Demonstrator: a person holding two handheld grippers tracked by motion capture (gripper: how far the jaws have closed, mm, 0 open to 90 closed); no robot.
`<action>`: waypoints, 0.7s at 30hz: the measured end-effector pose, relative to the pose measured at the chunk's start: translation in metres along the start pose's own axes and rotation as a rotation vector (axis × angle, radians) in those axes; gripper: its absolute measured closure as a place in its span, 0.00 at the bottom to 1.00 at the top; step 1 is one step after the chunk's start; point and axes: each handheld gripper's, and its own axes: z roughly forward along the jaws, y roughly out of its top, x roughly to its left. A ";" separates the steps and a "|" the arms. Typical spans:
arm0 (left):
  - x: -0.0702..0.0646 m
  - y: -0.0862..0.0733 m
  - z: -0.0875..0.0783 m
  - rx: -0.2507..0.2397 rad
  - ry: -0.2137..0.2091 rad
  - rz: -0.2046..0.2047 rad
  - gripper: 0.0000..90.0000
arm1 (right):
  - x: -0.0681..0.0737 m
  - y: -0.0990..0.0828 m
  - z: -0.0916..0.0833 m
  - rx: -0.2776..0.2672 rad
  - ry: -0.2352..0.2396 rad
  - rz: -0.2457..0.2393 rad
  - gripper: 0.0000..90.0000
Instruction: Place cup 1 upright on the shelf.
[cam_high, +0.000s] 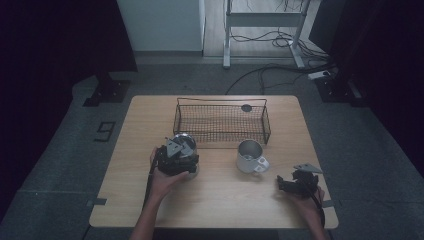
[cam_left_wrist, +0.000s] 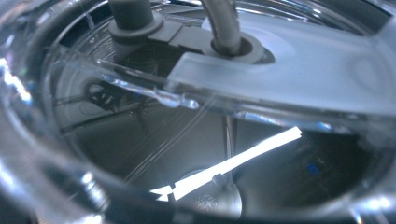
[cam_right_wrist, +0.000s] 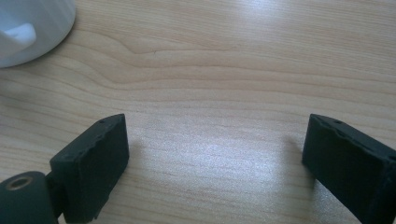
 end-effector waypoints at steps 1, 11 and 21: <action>0.000 0.000 0.001 0.002 -0.003 -0.004 0.03 | 0.000 0.000 0.000 0.000 0.000 0.000 0.08; 0.001 0.000 0.005 0.003 -0.008 -0.004 0.04 | 0.000 0.000 0.000 0.000 0.000 0.000 0.08; 0.001 0.001 0.004 0.009 -0.009 -0.004 0.05 | 0.000 0.000 0.000 -0.001 0.001 0.000 0.08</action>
